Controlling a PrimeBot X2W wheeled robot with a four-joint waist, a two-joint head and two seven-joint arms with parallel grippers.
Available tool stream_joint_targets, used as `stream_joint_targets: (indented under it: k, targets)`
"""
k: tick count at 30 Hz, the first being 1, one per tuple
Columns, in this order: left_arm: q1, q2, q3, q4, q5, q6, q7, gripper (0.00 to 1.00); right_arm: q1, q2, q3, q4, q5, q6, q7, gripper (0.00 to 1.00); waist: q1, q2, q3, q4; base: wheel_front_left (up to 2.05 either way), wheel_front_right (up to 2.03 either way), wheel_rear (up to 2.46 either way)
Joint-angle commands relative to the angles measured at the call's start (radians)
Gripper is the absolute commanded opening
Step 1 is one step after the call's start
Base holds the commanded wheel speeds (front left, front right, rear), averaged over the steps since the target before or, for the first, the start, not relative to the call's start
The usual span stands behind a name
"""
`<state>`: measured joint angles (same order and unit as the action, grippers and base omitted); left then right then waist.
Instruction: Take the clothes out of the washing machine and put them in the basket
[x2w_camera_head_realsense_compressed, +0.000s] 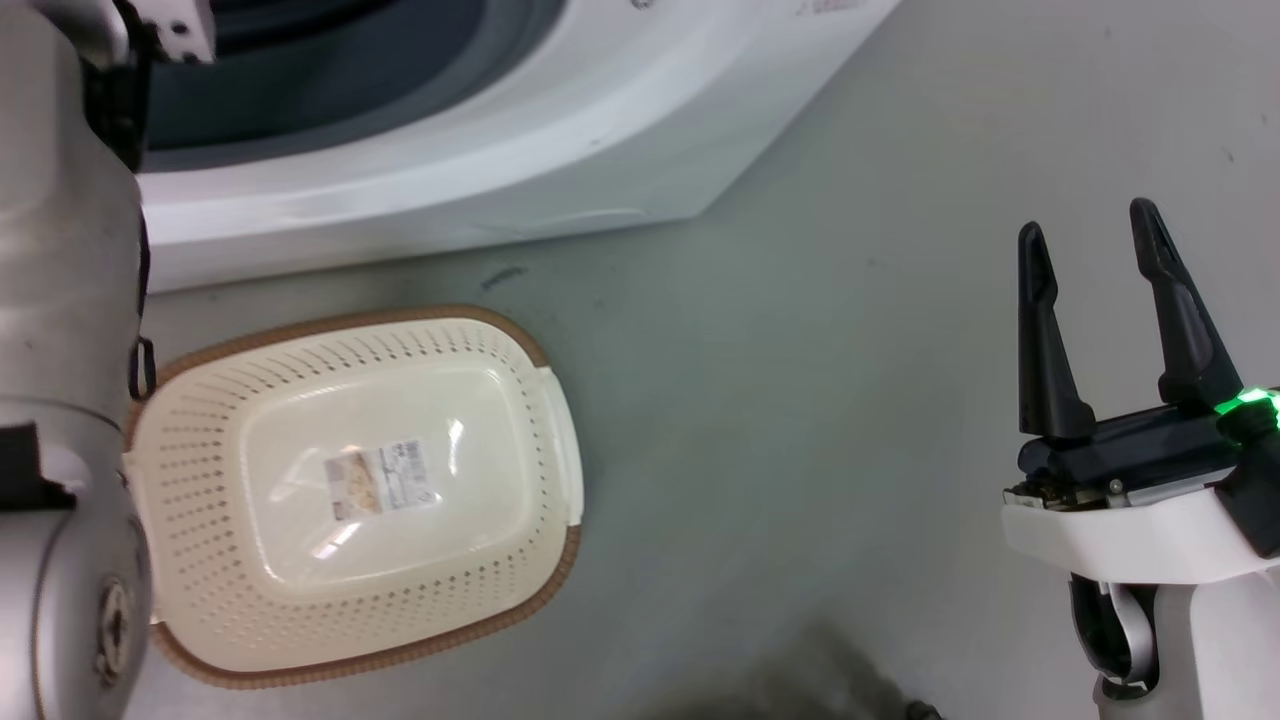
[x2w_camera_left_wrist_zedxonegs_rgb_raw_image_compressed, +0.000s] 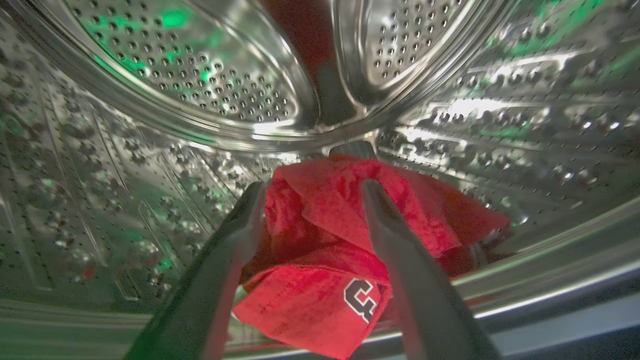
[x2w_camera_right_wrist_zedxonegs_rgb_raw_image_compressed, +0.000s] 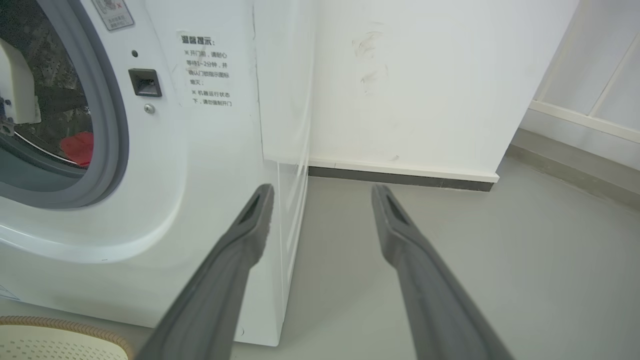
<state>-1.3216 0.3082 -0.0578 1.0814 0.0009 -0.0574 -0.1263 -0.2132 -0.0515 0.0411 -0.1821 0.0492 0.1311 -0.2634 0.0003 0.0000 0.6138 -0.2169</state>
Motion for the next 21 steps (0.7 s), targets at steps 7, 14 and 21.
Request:
stream_joint_targets:
  k: [7,14,21]
  targets:
    - [-0.164,0.045,-0.04,0.111,0.017,-0.04,0.19,1.0,-0.036,0.002,0.01,-0.023,0.037,-0.001,-0.002,1.0,-0.0003,0.0,0.132,-0.074,0.0,0.0,0.0]
    - [-0.284,0.069,-0.092,0.166,0.033,-0.064,0.392,1.0,-0.05,0.002,0.03,-0.036,0.064,-0.001,-0.002,1.0,-0.0003,0.0,0.187,-0.093,0.0,0.0,0.0]
    - [-0.344,0.084,-0.12,0.182,0.038,-0.067,0.5,1.0,-0.059,0.002,0.035,-0.037,0.083,-0.001,-0.002,1.0,-0.0003,0.0,0.217,-0.105,0.0,0.0,0.0]
